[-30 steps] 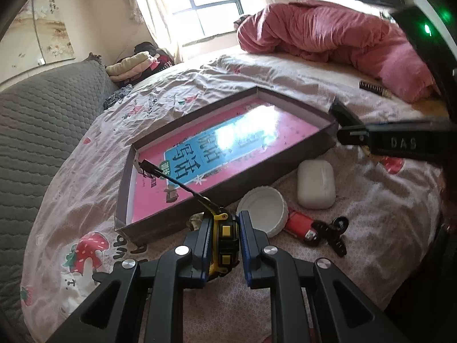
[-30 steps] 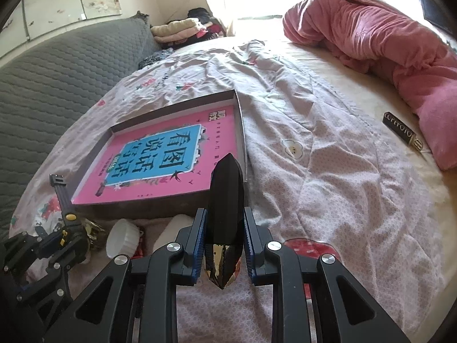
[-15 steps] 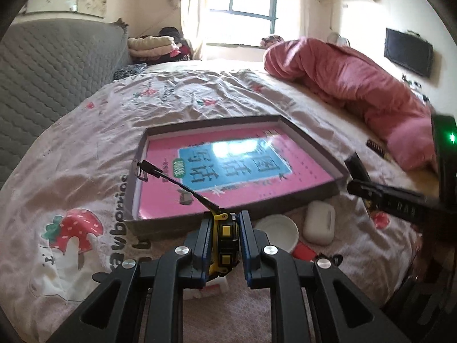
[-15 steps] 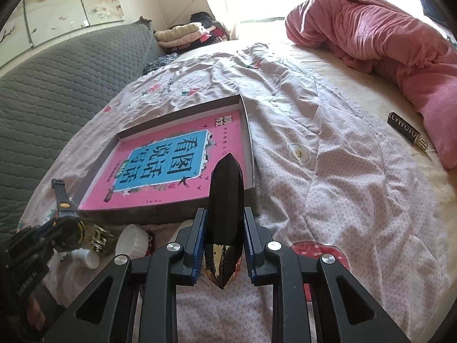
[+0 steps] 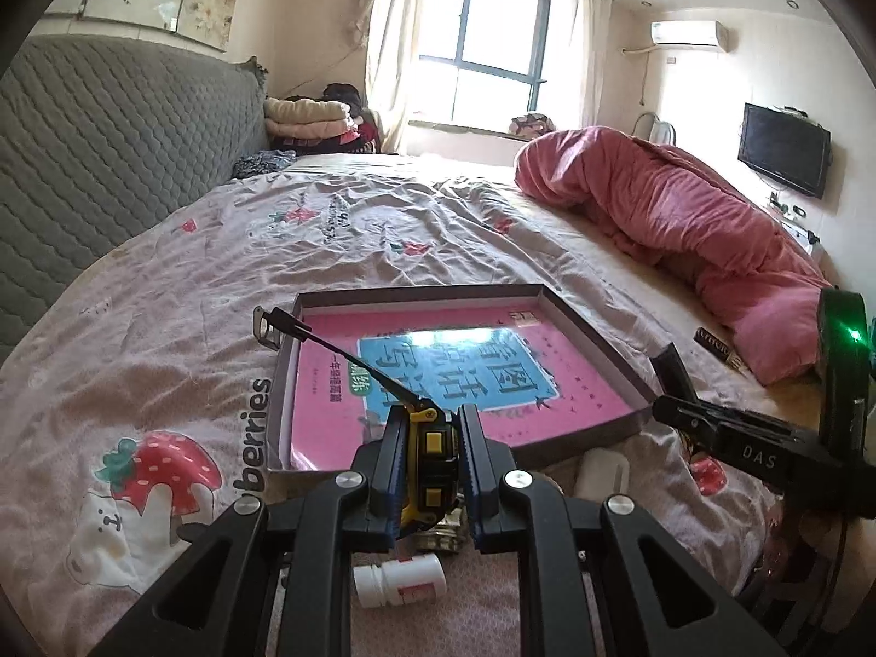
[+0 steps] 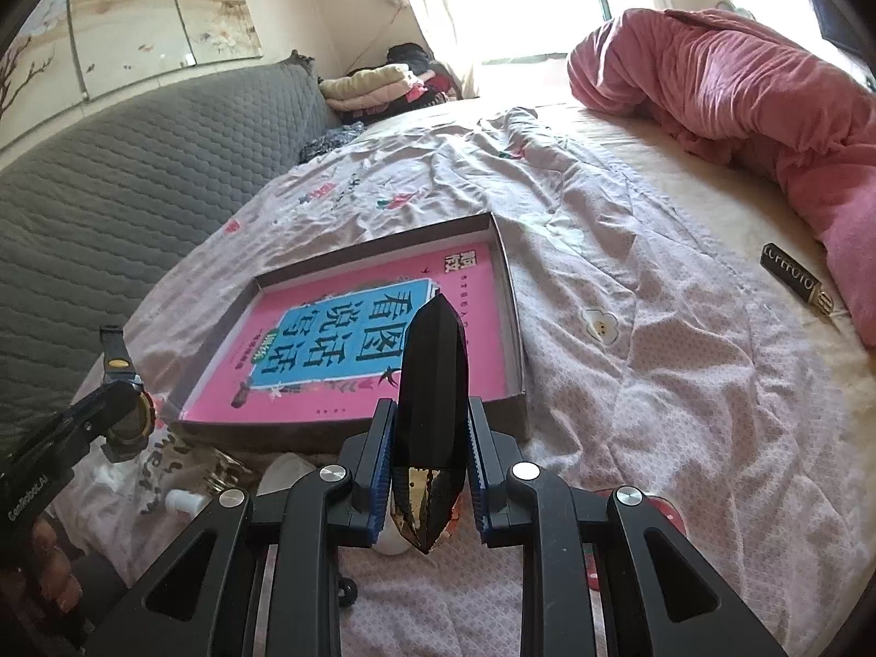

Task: Organize rigid objects
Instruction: 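Lift the watch and lipstick with both tools and carry them over the box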

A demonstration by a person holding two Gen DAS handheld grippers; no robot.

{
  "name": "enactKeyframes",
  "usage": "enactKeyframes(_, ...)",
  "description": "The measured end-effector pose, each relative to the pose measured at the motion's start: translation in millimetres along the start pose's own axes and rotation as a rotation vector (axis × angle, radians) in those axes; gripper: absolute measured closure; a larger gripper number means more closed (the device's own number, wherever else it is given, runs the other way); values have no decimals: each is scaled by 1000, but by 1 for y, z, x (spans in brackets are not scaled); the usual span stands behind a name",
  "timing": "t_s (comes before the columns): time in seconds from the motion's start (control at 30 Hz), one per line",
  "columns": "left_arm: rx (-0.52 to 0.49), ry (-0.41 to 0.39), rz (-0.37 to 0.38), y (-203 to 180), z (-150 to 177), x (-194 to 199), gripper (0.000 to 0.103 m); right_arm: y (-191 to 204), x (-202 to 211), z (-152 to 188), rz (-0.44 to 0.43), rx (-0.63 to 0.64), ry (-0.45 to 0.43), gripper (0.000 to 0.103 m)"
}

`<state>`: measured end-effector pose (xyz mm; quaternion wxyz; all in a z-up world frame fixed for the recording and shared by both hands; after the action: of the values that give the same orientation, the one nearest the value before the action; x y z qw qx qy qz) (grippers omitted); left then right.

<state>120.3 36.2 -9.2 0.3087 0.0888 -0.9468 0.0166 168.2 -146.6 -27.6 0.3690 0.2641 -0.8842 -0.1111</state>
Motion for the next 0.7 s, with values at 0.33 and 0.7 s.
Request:
enactKeyframes(0.33,39,-15,-1,5,-13,-10,85,3,-4,-11,-19,29,-27,79)
enactKeyframes(0.7,66,-14,-12,5,-24,-25,85,7,-18,-22,-22,74,-41,79)
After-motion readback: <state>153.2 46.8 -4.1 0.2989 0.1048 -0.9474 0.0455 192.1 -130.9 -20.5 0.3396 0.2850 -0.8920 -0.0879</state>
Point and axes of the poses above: each gripper's, at about its wrist camera, not at the fingertips, and x roughly against the way its jaws point, y to its left, z to its underside, the point moved 7 cm from there along -x, roughly the way its jaws point, and after that the axes turned 14 degrees about -z, right-handed, at the moved point
